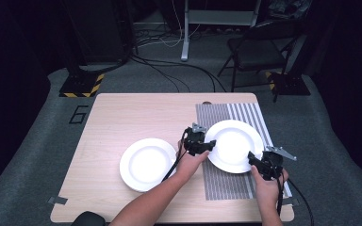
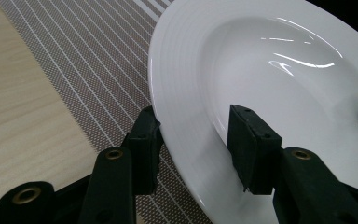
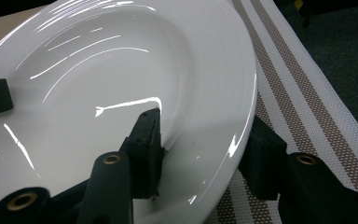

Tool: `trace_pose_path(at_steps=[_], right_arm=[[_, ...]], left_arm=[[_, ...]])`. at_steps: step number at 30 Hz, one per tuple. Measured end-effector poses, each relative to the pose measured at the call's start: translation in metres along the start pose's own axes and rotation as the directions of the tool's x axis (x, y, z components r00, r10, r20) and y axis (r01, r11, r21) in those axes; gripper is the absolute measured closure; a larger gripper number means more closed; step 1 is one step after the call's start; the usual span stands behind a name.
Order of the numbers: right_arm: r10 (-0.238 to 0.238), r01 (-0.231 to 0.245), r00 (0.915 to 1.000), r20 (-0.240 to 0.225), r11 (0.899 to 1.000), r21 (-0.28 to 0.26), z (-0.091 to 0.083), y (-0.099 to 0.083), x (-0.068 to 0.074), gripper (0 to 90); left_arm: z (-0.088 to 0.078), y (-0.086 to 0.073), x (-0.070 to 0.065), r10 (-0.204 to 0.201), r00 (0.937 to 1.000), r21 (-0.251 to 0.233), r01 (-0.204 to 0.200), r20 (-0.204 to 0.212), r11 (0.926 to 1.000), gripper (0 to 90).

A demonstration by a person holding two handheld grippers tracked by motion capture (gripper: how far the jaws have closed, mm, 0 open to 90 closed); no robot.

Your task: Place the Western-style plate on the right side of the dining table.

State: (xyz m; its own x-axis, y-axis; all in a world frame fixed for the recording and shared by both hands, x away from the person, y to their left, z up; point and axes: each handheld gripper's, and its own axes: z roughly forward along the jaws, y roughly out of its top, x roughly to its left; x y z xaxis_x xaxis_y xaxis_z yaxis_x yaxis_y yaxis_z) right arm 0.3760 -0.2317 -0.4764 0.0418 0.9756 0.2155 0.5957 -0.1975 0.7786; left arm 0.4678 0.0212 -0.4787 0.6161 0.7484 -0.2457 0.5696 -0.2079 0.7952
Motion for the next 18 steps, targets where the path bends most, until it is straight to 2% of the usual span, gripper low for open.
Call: trace_pose_path(at_steps=[3, 7, 8, 9, 11, 18], right_arm=[[-0.012, 0.012, 0.9999, 0.002, 1.0, 0.008, 0.002, -0.002, -0.002, 52.6], [-0.005, 0.005, 1.0, -0.002, 1.0, 0.013, 0.006, -0.003, -0.006, 52.4], [-0.002, 0.002, 1.0, 0.0, 1.0, 0.014, 0.007, -0.004, -0.007, 52.3], [-0.007, 0.007, 1.0, 0.005, 1.0, 0.02, 0.007, -0.004, -0.007, 52.2], [-0.007, 0.007, 0.9999, 0.007, 1.0, 0.02, 0.009, -0.005, -0.008, 52.0], [-0.009, 0.009, 0.9997, 0.023, 1.0, 0.022, 0.015, 0.0, -0.011, 51.7]], left_arm=[[0.004, -0.002, -0.001, -0.002, 1.0, 0.003, 0.002, -0.004, 1.0, 55.6], [0.009, -0.003, -0.001, 0.002, 1.0, 0.016, -0.002, -0.009, 0.9999, 55.6], [0.011, -0.003, -0.002, -0.009, 0.9999, 0.013, 0.009, -0.008, 0.9999, 55.6], [0.011, -0.003, -0.002, 0.0, 0.9999, 0.018, 0.0, -0.013, 0.9998, 55.6], [0.014, -0.003, -0.003, -0.013, 0.9998, 0.016, 0.013, -0.015, 0.9998, 55.6], [0.021, 0.0, -0.004, -0.02, 0.9994, 0.023, 0.02, -0.029, 0.9995, 55.3]])
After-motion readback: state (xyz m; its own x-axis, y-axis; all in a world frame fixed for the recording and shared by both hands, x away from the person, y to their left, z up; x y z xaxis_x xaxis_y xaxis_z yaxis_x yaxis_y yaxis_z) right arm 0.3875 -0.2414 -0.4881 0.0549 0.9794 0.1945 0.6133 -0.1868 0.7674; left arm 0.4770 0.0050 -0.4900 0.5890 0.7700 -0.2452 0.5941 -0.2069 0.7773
